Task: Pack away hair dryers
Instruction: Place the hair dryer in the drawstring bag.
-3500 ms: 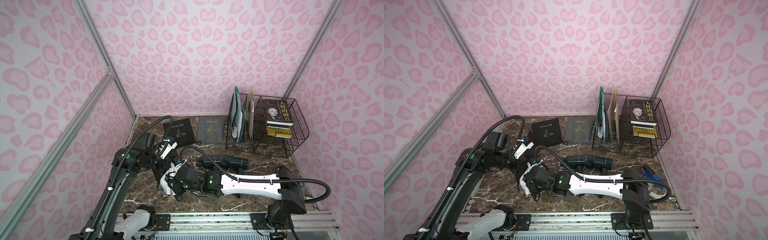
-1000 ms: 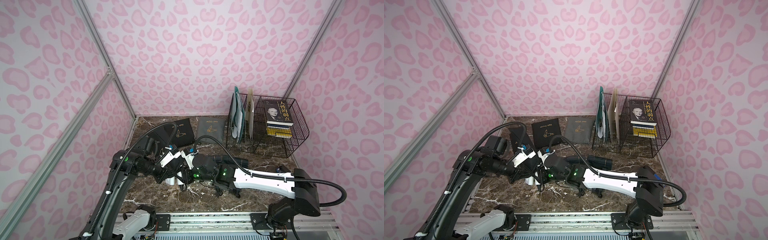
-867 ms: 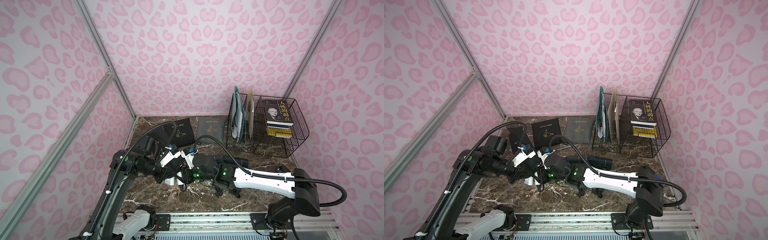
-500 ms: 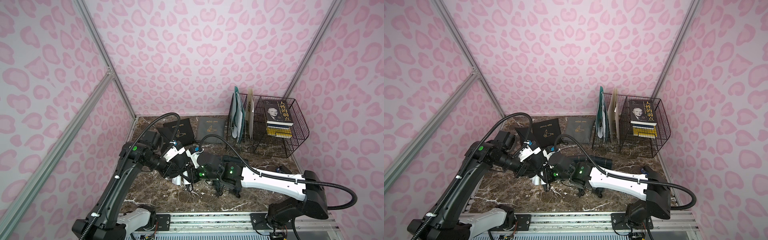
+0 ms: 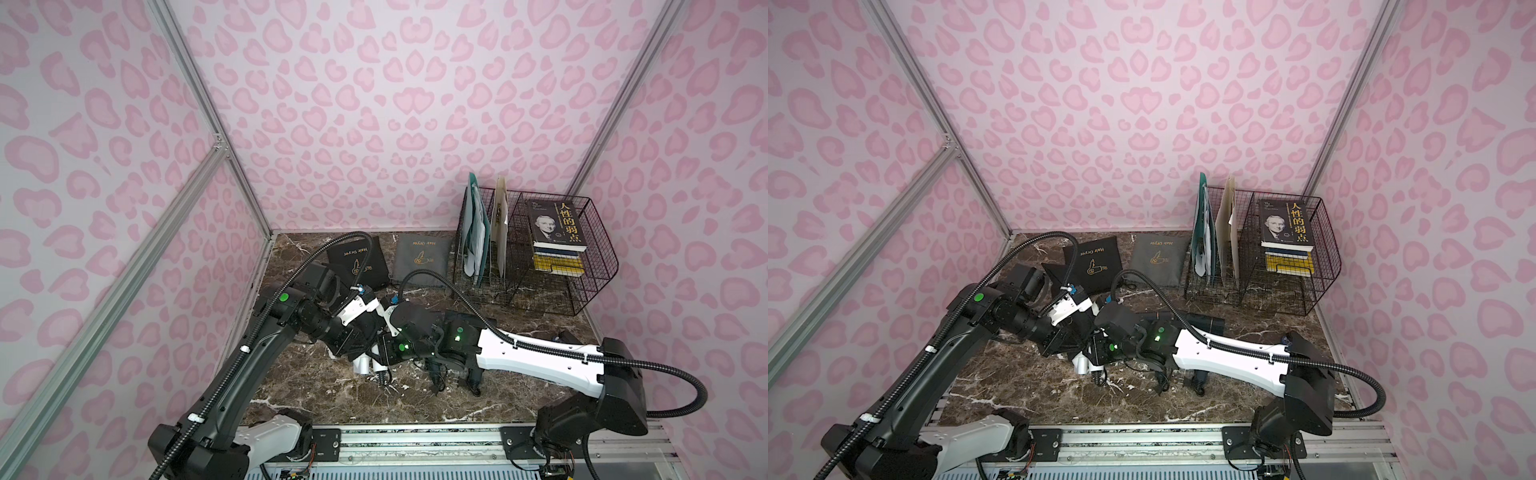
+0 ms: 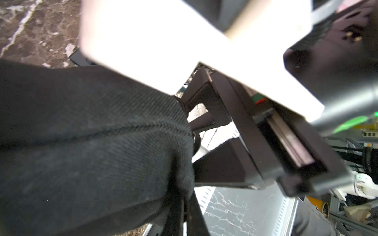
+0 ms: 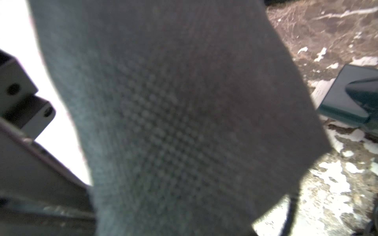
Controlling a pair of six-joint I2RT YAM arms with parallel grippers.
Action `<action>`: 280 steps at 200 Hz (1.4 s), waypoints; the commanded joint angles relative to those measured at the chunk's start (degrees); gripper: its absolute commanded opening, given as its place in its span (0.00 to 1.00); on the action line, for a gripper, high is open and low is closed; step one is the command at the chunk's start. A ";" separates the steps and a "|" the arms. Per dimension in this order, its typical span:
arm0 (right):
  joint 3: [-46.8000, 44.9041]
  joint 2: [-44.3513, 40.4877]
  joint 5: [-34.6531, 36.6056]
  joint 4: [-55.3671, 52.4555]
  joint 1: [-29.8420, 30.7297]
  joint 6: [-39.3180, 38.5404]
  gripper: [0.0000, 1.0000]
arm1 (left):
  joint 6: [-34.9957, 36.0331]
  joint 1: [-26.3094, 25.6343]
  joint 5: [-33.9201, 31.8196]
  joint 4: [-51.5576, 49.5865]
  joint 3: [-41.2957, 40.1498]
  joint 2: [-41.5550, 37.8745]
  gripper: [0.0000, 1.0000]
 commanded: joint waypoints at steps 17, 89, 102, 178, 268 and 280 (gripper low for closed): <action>1.54 2.56 -1.68 3.19 -0.43 -0.12 0.05 | -2.30 -0.02 -4.45 2.50 -1.10 -0.27 0.02; 2.18 3.89 -2.12 2.28 -0.53 0.11 0.17 | -2.48 -0.02 -5.13 2.42 -0.93 0.50 0.02; 2.10 4.04 -2.05 2.06 -0.54 0.24 0.19 | -2.58 -0.02 -4.83 2.53 -0.86 0.75 0.02; 2.42 3.39 -1.92 1.28 -0.36 0.40 0.26 | -1.43 -0.02 -4.42 1.40 1.59 1.59 0.02; 2.20 2.58 -2.01 1.00 0.96 0.33 0.37 | -1.43 -0.02 -2.13 0.48 1.96 3.06 0.01; 2.09 2.23 -1.85 1.01 1.04 0.39 0.37 | -1.51 -0.02 -2.34 0.54 1.91 3.29 0.02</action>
